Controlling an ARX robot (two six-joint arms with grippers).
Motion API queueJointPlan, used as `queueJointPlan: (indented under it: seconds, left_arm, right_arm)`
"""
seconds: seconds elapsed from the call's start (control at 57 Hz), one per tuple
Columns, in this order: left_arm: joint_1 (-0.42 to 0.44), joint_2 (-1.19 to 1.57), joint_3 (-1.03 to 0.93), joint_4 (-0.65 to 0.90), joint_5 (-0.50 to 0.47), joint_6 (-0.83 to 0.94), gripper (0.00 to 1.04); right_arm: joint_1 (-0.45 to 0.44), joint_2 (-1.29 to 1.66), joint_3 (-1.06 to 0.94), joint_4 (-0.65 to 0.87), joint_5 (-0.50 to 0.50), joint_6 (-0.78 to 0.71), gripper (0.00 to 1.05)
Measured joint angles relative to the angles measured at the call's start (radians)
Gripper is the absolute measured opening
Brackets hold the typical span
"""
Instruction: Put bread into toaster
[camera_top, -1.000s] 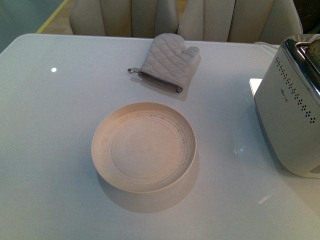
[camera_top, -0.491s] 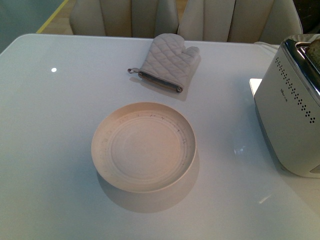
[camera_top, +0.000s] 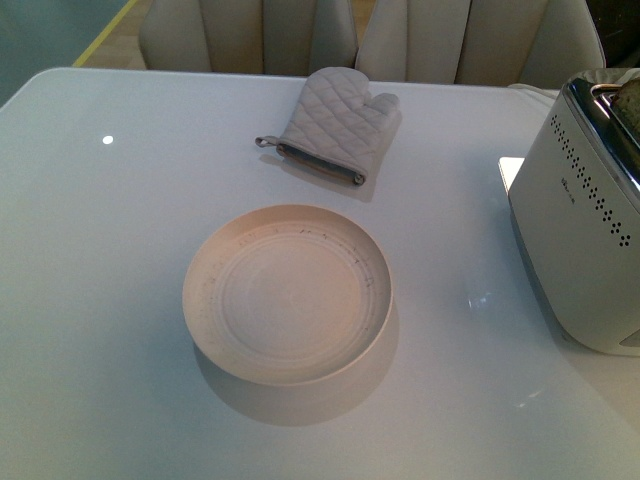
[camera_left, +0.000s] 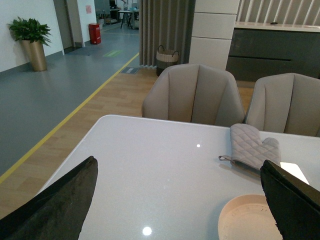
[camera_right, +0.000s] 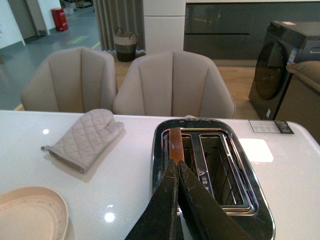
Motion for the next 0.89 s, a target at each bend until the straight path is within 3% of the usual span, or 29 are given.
queueJointPlan:
  seconds: [0.895]
  left_arm:
    - [0.000,0.000,0.000,0.000,0.000,0.000,0.97]
  right_arm:
    - [0.000,-0.324,-0.037,-0.260,-0.002,0.001,0.02]
